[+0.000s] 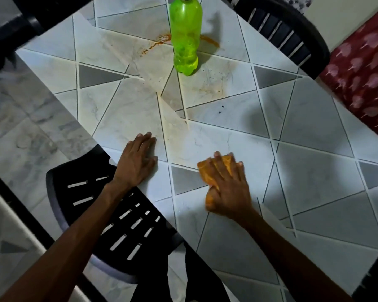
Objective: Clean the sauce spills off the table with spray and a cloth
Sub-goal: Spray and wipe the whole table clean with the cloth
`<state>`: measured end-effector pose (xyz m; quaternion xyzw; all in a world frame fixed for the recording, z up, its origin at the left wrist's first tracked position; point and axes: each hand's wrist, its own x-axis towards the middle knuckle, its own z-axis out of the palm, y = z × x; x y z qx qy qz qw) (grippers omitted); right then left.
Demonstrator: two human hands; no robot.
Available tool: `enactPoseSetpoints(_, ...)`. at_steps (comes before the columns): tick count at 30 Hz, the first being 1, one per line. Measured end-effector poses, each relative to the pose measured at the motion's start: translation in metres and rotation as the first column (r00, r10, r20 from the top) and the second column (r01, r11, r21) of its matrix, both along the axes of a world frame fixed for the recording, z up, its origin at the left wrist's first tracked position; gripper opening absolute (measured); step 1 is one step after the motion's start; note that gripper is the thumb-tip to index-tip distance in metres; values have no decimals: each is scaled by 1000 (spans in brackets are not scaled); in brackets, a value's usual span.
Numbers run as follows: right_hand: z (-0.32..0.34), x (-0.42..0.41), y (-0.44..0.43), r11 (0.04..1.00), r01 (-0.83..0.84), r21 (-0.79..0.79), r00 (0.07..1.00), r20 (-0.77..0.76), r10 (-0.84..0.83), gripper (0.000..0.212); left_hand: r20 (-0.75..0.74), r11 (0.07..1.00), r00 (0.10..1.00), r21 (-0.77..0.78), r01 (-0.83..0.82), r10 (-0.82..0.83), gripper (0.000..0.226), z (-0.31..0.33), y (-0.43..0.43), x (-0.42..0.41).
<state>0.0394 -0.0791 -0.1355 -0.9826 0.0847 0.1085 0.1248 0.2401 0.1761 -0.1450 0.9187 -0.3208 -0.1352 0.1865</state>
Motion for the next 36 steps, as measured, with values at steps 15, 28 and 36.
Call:
enactPoseSetpoints(15,-6,86,73,976,-187,-112,982,13,189,74,-109,1000,994,2,31,-31,65,-4,12,7)
enactPoseSetpoints(28,1,-90,53,972,-200,-125,974,-136,183,70,-110,998,992,-6,65,-65,65,-1,15,8)
enactPoseSetpoints(36,0,147,153,998,19,-66,999,-38,-22,75,-156,963,988,-266,-34,-9,70,20,44,25)
